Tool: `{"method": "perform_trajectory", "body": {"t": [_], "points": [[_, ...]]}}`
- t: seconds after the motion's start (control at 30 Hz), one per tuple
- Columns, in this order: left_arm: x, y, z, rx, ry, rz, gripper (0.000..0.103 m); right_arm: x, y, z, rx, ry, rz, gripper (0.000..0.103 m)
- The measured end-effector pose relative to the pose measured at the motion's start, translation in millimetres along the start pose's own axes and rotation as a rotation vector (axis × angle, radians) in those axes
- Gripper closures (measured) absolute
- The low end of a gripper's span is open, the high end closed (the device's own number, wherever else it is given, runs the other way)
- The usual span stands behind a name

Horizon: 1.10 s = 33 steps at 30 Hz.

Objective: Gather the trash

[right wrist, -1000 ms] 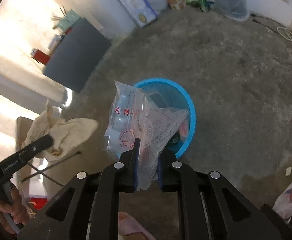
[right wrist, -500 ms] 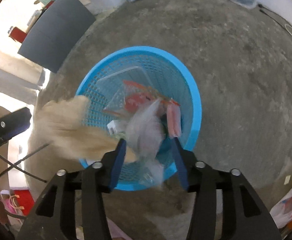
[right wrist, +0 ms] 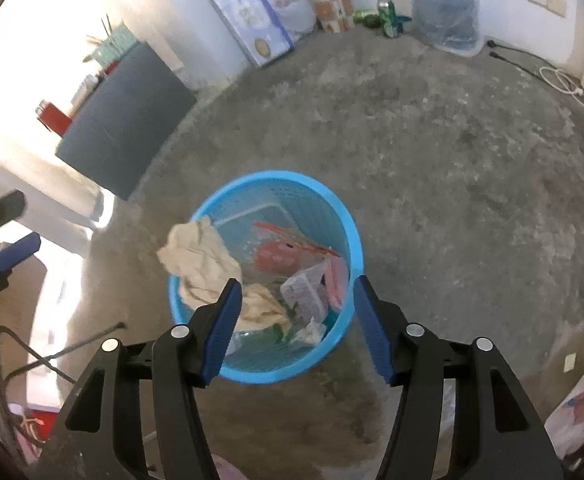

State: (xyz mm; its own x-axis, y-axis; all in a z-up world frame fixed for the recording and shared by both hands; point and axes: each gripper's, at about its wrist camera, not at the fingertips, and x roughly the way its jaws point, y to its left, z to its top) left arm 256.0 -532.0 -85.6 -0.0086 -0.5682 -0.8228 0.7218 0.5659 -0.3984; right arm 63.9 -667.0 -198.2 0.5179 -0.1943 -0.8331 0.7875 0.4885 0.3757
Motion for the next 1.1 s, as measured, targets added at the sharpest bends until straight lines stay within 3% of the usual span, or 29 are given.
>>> {"method": "perform_trajectory", "body": {"t": [0.17,0.3,0.5,0.57,0.7,0.8,0.87,0.97,1.1], "points": [[-75.5,-19.8,-10.4,0.057,-0.100,-0.045,0.028,-36.0,-1.5,-10.9,0.010,-0.033,0.043,0.043],[-141.1,-27.2,-36.4,0.100,-0.185,-0.077,0.022,-63.8,3.1,-17.9,-0.004,-0.058,0.082,0.041],[-226.3,-9.1,-102.3,0.119,-0.263,0.008,0.019,-66.7,40.1,-13.0,-0.107,-0.023,0.160,0.040],[-251.3,6.7,-127.2,0.098,-0.282,0.052,0.019,-53.7,59.8,-7.1,-0.150,0.013,0.203,0.044],[-308.1,56.4,-178.8,-0.012,-0.366,0.135,0.016,-0.7,105.8,12.2,-0.212,0.136,0.262,0.070],[-343.3,94.5,-216.0,-0.105,-0.438,0.227,0.015,47.1,132.3,21.9,-0.239,0.236,0.255,0.089],[-364.7,126.1,-245.4,-0.192,-0.475,0.294,0.015,86.1,150.7,24.4,-0.276,0.289,0.214,0.093],[-390.6,169.2,-284.0,-0.330,-0.499,0.362,0.015,138.1,165.4,21.1,-0.263,0.372,0.221,0.095],[-415.3,209.4,-322.8,-0.491,-0.546,0.419,0.015,192.4,161.9,10.1,-0.243,0.449,0.144,0.096]]}}
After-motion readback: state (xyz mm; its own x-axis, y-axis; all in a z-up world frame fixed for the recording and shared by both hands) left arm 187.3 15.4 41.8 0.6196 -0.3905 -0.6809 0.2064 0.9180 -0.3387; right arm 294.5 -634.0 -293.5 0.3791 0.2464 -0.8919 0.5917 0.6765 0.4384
